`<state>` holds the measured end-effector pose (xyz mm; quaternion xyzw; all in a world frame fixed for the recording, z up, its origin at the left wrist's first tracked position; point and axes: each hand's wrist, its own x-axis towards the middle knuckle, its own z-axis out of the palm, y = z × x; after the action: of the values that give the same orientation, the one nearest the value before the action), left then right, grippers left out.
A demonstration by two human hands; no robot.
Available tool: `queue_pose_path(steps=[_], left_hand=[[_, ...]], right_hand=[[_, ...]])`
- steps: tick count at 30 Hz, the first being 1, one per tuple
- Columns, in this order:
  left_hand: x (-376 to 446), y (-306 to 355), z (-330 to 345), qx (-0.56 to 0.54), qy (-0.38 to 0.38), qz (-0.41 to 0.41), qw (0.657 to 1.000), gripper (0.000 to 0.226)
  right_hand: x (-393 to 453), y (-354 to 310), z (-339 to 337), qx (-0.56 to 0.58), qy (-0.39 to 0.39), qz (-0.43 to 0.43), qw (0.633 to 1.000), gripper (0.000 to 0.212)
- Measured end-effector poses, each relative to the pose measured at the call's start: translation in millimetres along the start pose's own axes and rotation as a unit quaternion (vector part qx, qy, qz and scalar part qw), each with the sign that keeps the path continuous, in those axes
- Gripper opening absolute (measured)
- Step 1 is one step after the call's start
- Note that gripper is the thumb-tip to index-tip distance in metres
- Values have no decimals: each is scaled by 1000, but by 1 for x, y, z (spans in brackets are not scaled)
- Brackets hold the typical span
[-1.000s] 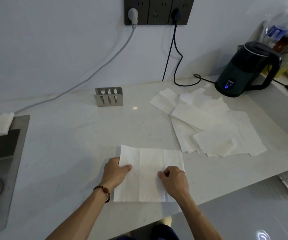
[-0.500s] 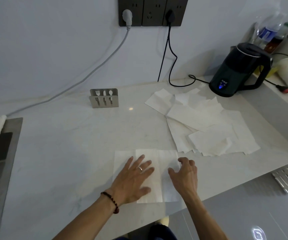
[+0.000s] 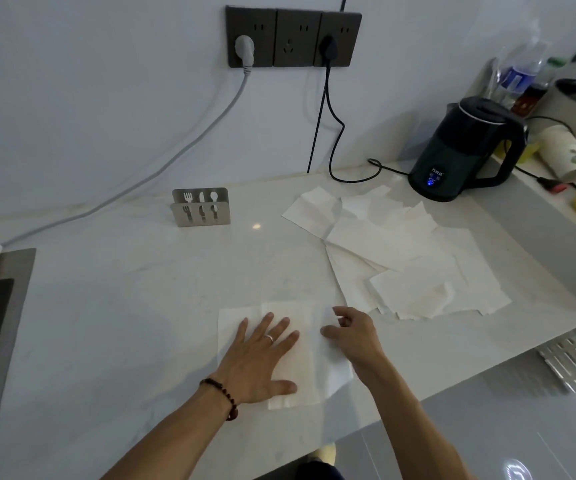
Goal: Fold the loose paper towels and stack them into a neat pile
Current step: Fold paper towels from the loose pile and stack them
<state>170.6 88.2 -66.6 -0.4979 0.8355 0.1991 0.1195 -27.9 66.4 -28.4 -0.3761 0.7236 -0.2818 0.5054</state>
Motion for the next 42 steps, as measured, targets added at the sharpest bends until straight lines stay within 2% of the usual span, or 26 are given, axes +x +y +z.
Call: queue_pose_path(steps=[3,5,6,8,11,13,16,21,23,27,32,36,38,39,42], left_hand=[[0,1,1,-6,16,-10,1000,97],[-2,-2,3,-21,39,-17,999,101],[-3,-3,5,-30,50,-22,998,103],[-8,-10,6,-47,62,-41,996,105],[-20,-18,9,-67,70,-82,992,97],[-27,-20,11,-84,91,-90,988,86],[-35,-17,13,-79,88,-60,991,77],[-31,-20,11,-40,68,-46,996,67],[-26,-22,7,-39,54,-40,997,68],[-7,-22,-11,-47,31,-29,998,68],[14,-16,-28,-40,93,0,995,55],[28,-5,-26,-31,38,-4,999,59],[32,-2,-27,-28,24,-18,999,62],[35,-1,-29,-25,32,-26,999,60],[49,11,-41,-21,79,-39,996,50]], right_hand=[[-12,-8,11,-28,-80,-58,995,36],[-21,-11,16,10,-170,-63,983,26],[-24,-10,17,47,-191,-53,979,22],[-22,-5,14,84,-143,-26,986,21],[-11,12,10,-58,-23,-25,998,15],[-10,18,14,-118,13,-27,993,13],[-12,14,27,-130,43,-35,990,19],[-9,11,40,-94,36,3,995,47],[-3,10,37,-96,31,12,995,50],[10,2,27,-101,26,5,995,47],[27,-2,24,-169,20,-39,985,37],[33,0,15,-194,1,-60,979,27],[37,0,2,-236,17,-100,966,22],[40,0,-6,-268,50,-138,952,22],[55,4,-36,-402,178,-254,862,38]])
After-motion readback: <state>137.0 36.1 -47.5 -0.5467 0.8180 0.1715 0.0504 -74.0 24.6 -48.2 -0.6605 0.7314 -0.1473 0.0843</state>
